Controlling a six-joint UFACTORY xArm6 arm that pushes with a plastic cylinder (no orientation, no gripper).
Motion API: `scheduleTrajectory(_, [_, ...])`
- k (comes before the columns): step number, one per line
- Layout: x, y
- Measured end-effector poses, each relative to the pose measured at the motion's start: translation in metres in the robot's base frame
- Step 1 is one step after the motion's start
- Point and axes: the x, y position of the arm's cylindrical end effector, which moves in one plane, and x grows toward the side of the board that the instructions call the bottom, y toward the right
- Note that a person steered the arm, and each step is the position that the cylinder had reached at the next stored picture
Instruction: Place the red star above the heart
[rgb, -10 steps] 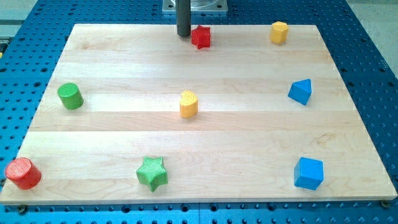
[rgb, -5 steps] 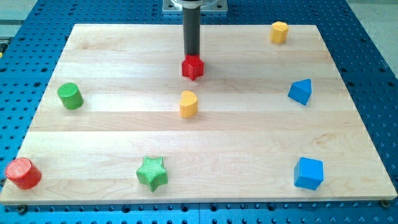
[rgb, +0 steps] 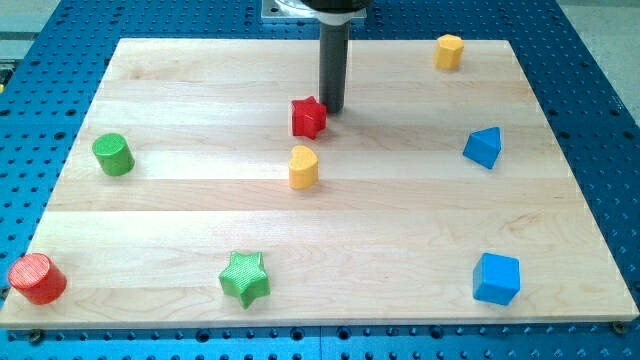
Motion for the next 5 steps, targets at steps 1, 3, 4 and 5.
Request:
scheduleTrajectory(1, [0.007, -0.038])
scheduleTrajectory(3, [0.076, -0.039])
scheduleTrajectory(4, [0.077, -0.037])
scheduleTrajectory(5, [0.037, -0.002])
